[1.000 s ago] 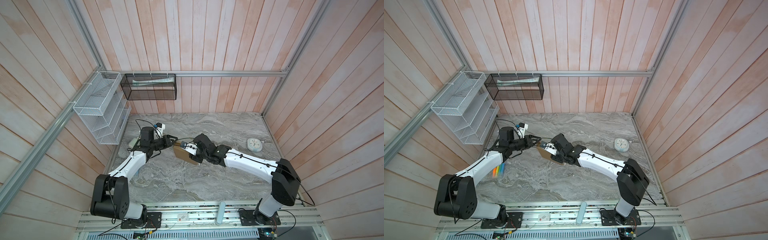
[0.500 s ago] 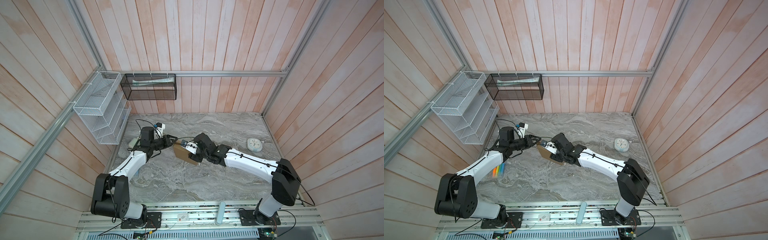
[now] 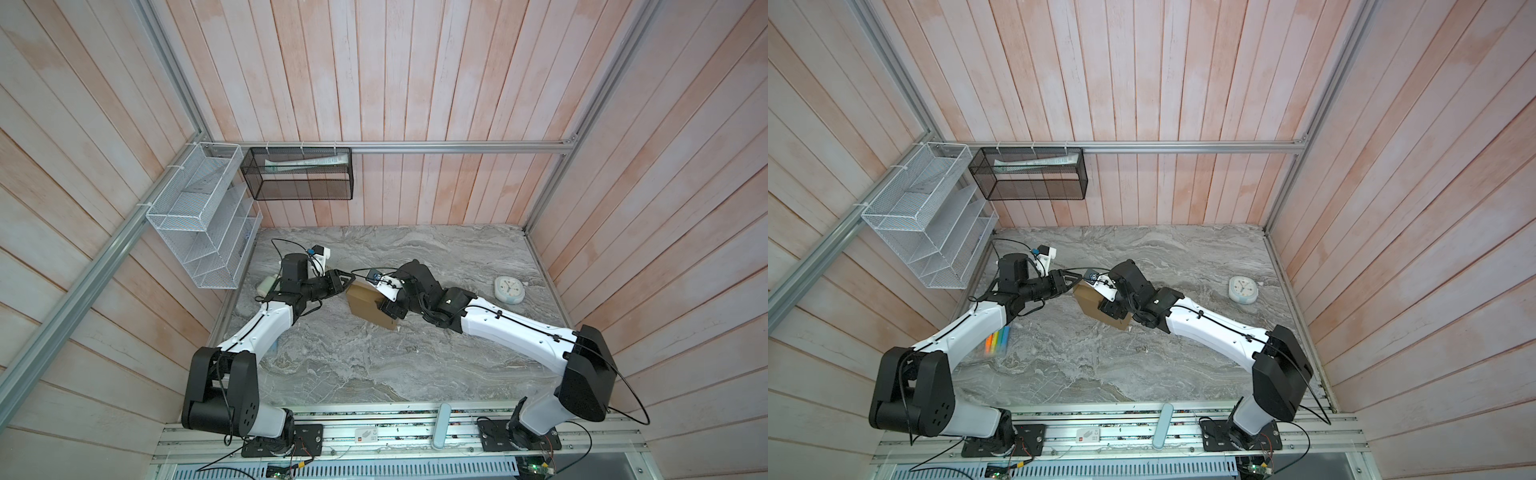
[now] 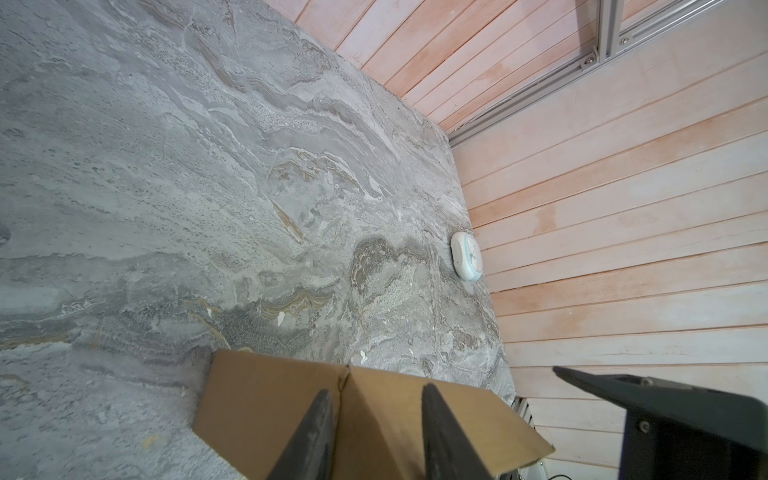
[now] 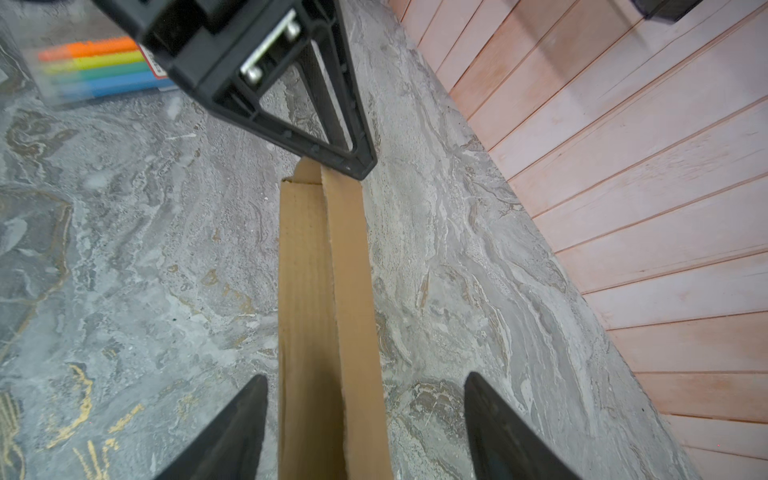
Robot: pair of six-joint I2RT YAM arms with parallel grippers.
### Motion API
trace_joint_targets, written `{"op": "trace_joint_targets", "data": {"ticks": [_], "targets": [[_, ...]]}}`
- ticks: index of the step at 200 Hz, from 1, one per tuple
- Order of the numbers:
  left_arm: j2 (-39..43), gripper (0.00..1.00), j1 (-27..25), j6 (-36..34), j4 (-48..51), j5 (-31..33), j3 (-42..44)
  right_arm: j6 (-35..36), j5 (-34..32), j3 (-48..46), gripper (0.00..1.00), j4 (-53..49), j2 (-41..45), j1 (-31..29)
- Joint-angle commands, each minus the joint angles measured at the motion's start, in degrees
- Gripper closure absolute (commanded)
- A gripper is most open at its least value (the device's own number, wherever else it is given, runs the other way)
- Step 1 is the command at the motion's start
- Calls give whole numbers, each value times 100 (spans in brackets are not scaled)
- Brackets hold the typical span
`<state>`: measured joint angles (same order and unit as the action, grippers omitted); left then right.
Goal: Fold the paper box
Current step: 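Release the box and raise the right gripper away from it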
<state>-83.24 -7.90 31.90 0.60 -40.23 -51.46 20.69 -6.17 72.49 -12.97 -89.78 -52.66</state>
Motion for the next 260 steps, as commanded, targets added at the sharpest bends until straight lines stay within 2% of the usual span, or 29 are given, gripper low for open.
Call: {"op": "trace_joint_targets", "data": {"ticks": [1, 38, 125, 169, 260], "targets": [[-104, 63, 22, -139, 124, 85, 119, -463, 217, 141, 24, 159, 244, 90], [-125, 63, 25, -167, 134, 69, 106, -1267, 465, 265, 24, 240, 379, 364], [-233, 63, 19, -236, 160, 24, 31, -3259, 118, 276, 24, 155, 537, 598], [-247, 63, 25, -298, 190, 7, -5, -4616, 193, -127, 26, 152, 737, 867], [-245, 63, 25, -381, 195, -11, 10, -6763, 308, -1348, 30, 960, 1126, 933]]}}
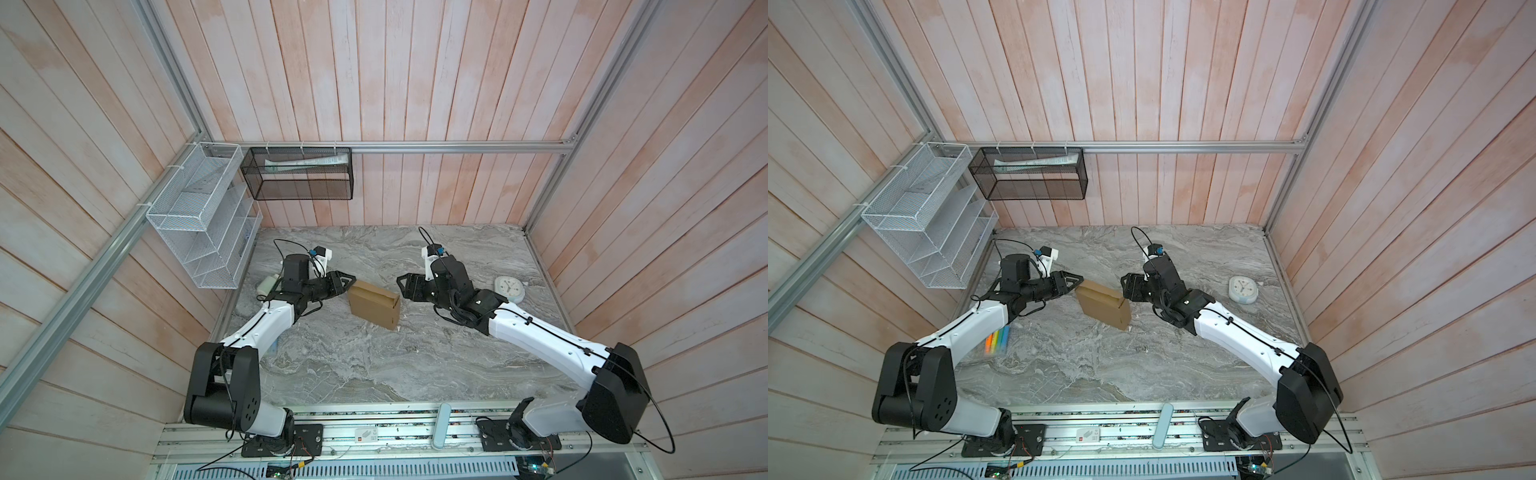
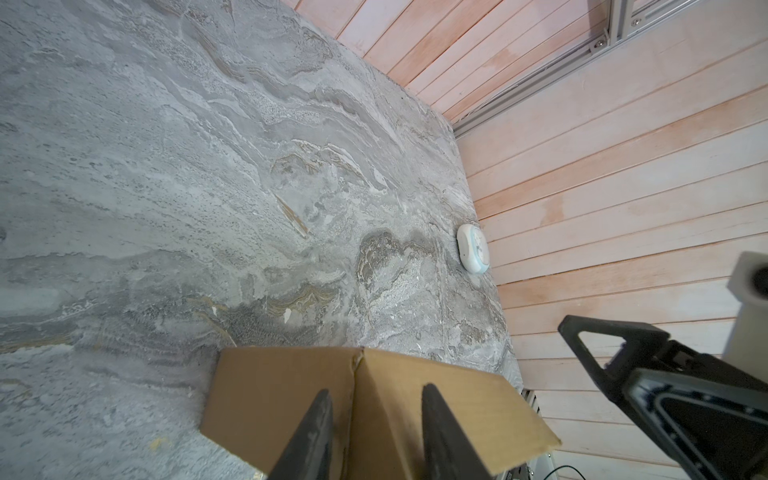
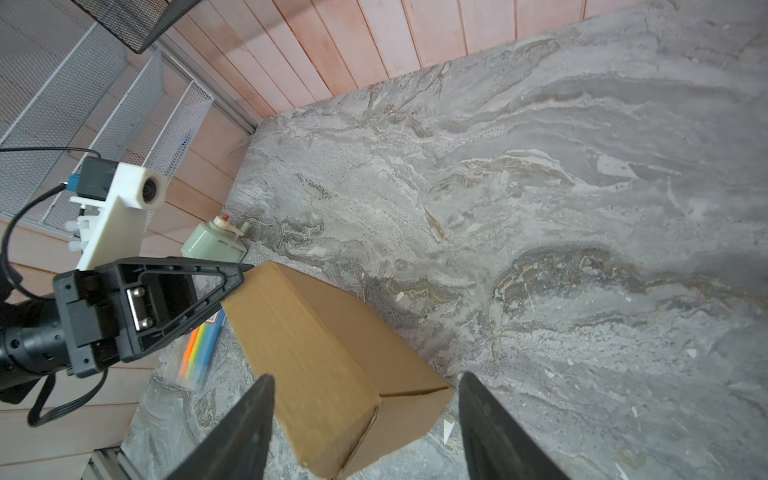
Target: Fold the paper box
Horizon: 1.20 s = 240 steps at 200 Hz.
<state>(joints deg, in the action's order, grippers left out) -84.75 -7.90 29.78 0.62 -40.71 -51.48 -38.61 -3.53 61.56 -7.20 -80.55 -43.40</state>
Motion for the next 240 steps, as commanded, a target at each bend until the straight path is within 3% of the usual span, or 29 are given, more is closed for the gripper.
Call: {"op": "trace_joint_targets", "data": {"ticks": [1, 141, 240], "targets": [[-94, 63, 25, -172, 193, 37, 18, -855, 49, -274, 30, 398, 209, 7], [-55, 63, 25, -207, 148, -25, 86, -2774, -7, -1640, 30, 1868, 572, -70], [-110, 63, 22, -166, 148, -60, 112, -3044, 330, -1758, 34, 2619, 237, -143]]}}
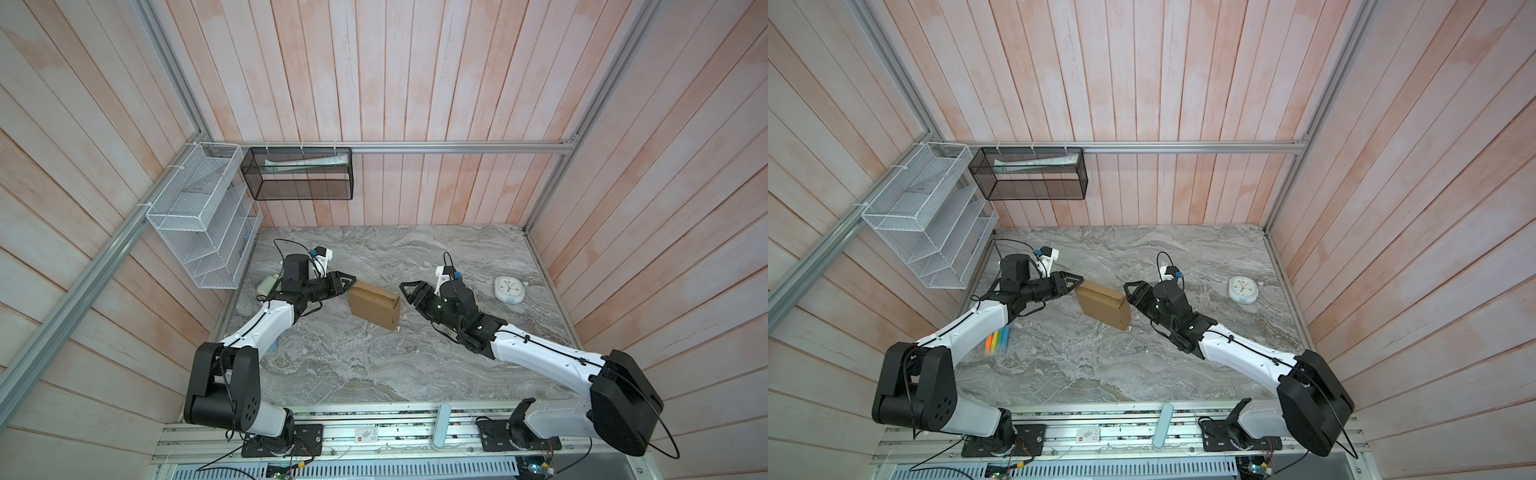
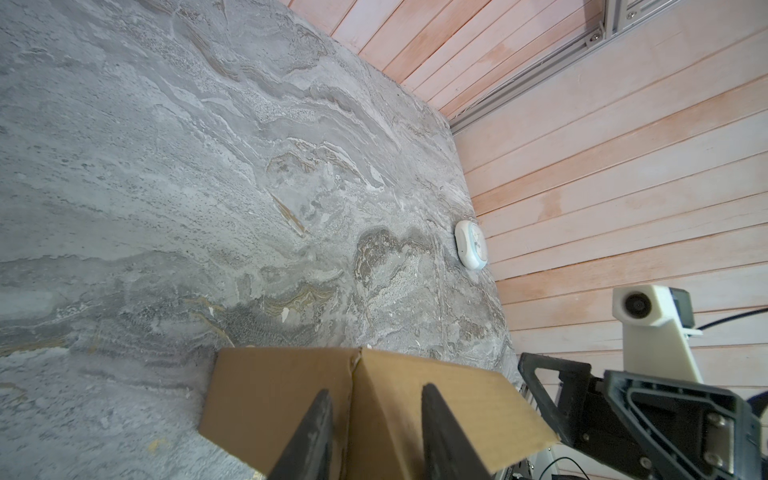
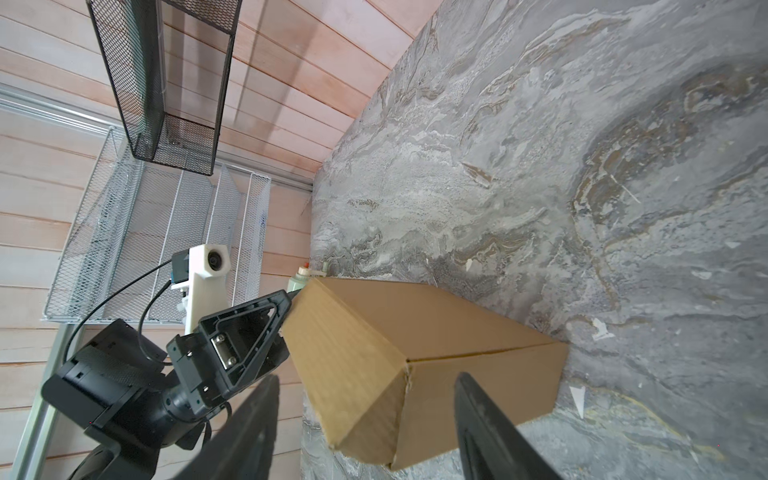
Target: Fold the paper box
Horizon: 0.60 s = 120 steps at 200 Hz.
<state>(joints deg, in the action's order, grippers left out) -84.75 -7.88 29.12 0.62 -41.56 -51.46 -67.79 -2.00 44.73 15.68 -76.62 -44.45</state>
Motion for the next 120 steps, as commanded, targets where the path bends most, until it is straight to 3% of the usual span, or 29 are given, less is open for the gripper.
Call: {"op": "trace_joint_targets", "data": {"ticks": [1, 120], "targets": [[-111, 63, 17, -105, 148, 25, 114, -127, 180, -77, 34, 335, -163, -38], [-139, 64, 11, -56, 140, 47, 121, -278, 652, -184, 41, 814, -520, -33]]}}
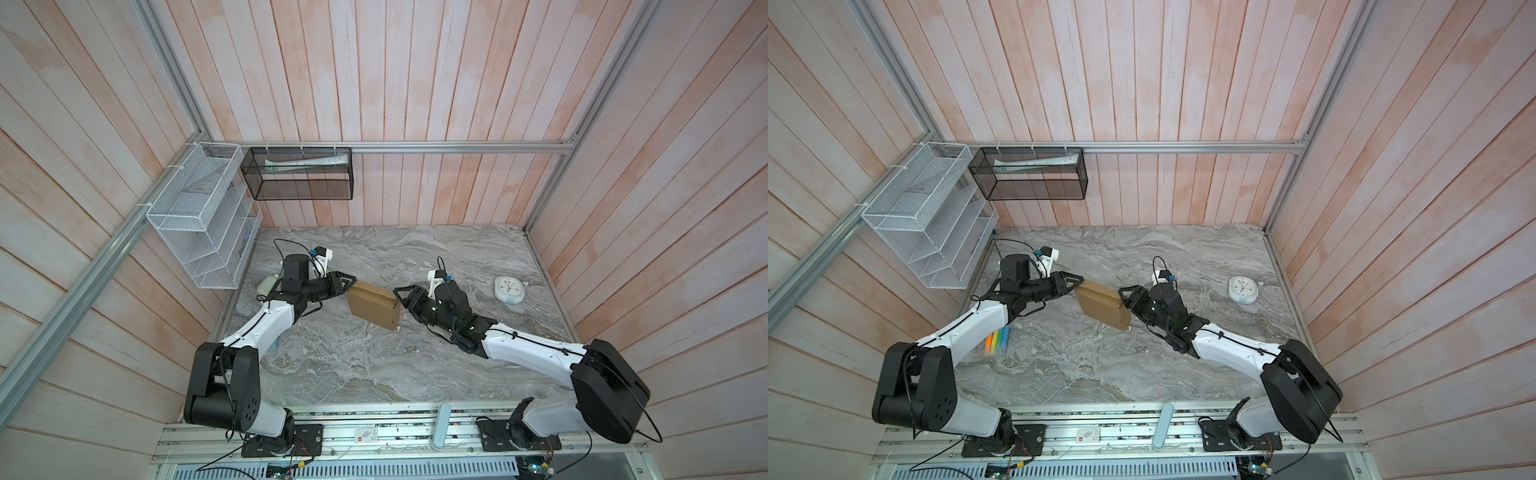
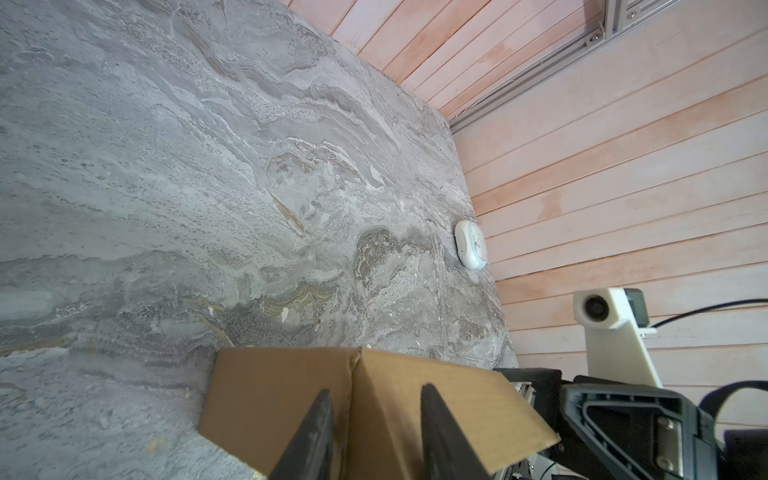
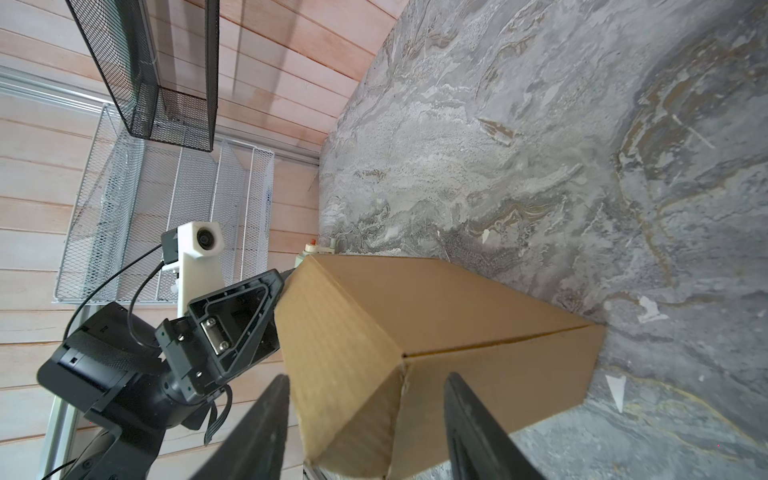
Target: Fold the paper box
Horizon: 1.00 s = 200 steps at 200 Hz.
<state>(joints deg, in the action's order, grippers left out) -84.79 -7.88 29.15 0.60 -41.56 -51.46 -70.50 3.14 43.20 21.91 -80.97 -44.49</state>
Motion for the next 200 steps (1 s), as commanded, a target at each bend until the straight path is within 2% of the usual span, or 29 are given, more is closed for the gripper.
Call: {"op": "trace_joint_targets", "data": {"ticks": [1, 77, 200], "targets": [[-139, 64, 13, -58, 142, 41, 124, -7, 141, -31, 41, 191, -86, -31], [-125, 64, -46, -73, 211, 156, 117, -8, 466, -65, 43, 366, -251, -33], [-126, 64, -84, -97, 309, 280, 134, -8, 526, -229, 51, 490, -356, -33]]}}
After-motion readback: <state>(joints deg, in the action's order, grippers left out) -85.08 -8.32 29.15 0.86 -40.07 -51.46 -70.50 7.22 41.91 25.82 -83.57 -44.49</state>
